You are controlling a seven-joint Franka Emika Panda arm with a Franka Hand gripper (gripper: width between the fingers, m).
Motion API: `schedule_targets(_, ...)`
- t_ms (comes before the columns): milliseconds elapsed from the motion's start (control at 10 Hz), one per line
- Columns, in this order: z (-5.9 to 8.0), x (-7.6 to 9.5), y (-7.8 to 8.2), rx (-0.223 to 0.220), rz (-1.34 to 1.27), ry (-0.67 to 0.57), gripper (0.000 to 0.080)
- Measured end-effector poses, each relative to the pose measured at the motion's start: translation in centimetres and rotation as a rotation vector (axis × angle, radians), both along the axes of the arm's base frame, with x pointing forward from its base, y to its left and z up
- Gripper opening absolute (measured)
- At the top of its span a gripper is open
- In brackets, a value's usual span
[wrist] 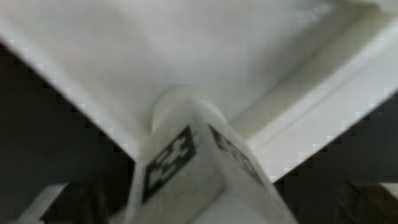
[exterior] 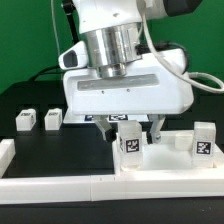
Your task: Assemble square table
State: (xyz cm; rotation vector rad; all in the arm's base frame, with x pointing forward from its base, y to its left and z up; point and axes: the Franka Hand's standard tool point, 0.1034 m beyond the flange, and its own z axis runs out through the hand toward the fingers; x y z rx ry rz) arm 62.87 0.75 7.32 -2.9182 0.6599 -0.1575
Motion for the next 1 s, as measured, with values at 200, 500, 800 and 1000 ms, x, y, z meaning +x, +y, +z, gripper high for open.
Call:
schedule_targets(200, 0.43, 0.20, -0.02, -0.042, 0.269, -0.038, 0.0649)
schedule_targets(500, 0.28, 0.14, -0.04, -0.036, 0.229, -0.031, 0.0554)
schedule_targets(800, 0.18, 0.07, -0.44, -0.013, 0.036, -0.007, 0.0300)
schedule_targets(1000, 0.08, 0.08, -0.61, 0.005, -0.121, 0.011, 0.0300)
